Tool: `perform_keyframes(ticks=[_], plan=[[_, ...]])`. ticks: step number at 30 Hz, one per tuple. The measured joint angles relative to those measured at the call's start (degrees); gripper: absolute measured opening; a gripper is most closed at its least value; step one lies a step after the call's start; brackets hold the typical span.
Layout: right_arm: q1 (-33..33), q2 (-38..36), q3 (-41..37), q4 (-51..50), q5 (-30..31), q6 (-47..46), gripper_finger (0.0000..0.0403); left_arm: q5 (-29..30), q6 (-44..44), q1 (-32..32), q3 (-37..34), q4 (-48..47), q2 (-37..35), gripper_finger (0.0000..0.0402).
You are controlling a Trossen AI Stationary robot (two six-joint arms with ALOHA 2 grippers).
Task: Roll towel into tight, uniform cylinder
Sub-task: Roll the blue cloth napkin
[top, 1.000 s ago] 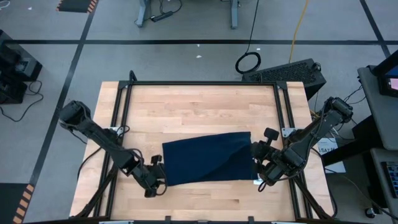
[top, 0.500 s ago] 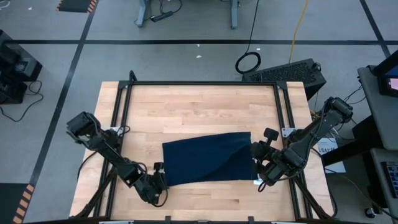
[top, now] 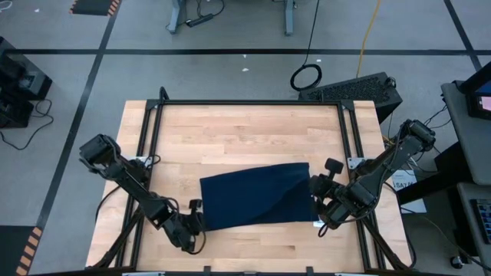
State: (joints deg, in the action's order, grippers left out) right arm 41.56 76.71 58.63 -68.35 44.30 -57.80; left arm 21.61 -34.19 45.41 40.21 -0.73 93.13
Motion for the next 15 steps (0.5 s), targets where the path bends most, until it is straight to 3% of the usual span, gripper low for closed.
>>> perform_keyframes(ticks=[15], plan=[[0.0,0.0,0.0,2.0,-4.2,0.2,0.0,-5.8,-1.9,0.5,0.0,-7.5,-3.3,0.0003]])
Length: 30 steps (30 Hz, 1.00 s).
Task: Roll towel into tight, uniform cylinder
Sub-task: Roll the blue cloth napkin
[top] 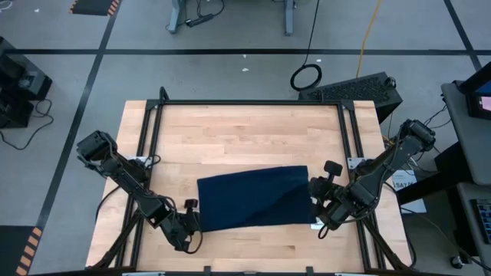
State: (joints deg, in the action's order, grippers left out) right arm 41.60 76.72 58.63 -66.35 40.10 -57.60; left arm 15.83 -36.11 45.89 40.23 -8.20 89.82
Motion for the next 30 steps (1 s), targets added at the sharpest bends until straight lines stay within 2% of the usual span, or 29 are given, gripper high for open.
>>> perform_keyframes(ticks=[10,16,22,30], plan=[[0.0,0.0,0.0,0.2,-1.0,0.2,0.0,-2.2,0.4,0.0,0.0,-0.1,-0.6,0.0002],[0.0,0.0,0.0,0.4,-1.5,0.0,0.0,-2.6,0.4,0.0,0.0,-0.7,-4.2,0.0002],[0.0,0.0,0.0,0.5,-1.5,-0.2,0.0,-2.4,-1.1,0.0,0.0,-5.5,-7.7,0.0002],[0.0,0.0,0.0,2.3,-1.5,-0.1,0.0,-2.6,-2.6,0.6,0.0,-4.7,-5.5,0.0002]])
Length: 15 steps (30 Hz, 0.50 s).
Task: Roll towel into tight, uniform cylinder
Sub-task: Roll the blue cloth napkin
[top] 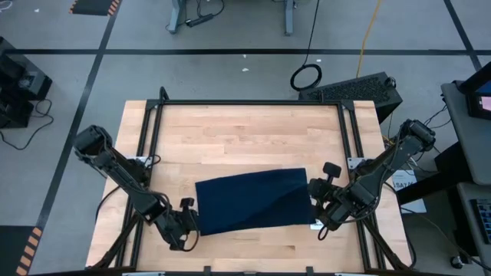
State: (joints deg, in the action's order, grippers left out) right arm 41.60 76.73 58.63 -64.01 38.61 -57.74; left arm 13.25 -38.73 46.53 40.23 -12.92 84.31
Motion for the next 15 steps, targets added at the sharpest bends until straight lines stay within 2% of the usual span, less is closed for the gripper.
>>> perform_keyframes(ticks=[3,9,15], plan=[[0.0,0.0,0.0,0.6,-0.1,0.1,0.0,-1.6,0.0,0.3,0.0,0.2,0.8,0.0002],[0.0,0.0,0.0,0.6,-1.3,0.9,0.0,-0.6,0.1,0.4,1.8,-4.4,-2.1,0.0002],[0.0,0.0,0.0,1.1,-1.0,1.5,0.0,2.1,0.5,0.4,5.2,-15.6,-6.7,0.0002]])
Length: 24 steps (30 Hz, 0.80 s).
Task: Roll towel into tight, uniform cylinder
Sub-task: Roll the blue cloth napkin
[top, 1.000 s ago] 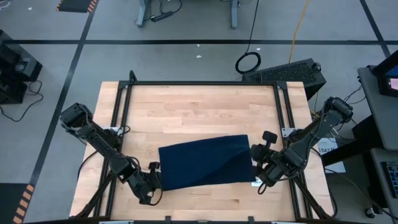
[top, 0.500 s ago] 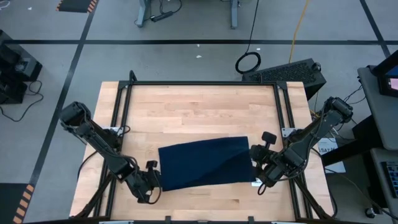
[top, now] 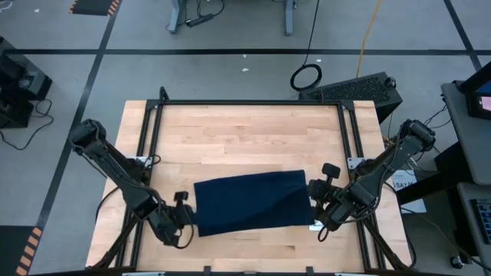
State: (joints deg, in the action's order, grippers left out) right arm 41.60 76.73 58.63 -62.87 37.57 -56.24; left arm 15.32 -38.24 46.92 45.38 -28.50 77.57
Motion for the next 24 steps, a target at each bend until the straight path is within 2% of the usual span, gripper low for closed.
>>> perform_keyframes(ticks=[4,9,16,21,24], plan=[[0.0,0.0,0.0,-0.1,1.2,0.2,0.0,4.4,-0.1,0.0,2.1,-9.8,-3.2,0.0002],[0.0,0.0,0.0,-0.2,4.3,0.4,0.0,15.2,0.2,-0.3,2.9,-18.4,-8.1,0.0002],[0.0,0.0,0.0,-0.3,4.6,0.6,0.0,27.4,0.0,-1.4,2.9,-27.7,-14.2,0.0002],[0.0,0.0,0.0,0.1,4.6,0.5,0.0,28.8,2.5,-1.9,2.9,-27.9,-17.4,0.0002],[0.0,0.0,0.0,0.4,4.5,0.5,0.0,25.6,2.6,-1.9,2.9,-27.6,-18.0,0.0002]])
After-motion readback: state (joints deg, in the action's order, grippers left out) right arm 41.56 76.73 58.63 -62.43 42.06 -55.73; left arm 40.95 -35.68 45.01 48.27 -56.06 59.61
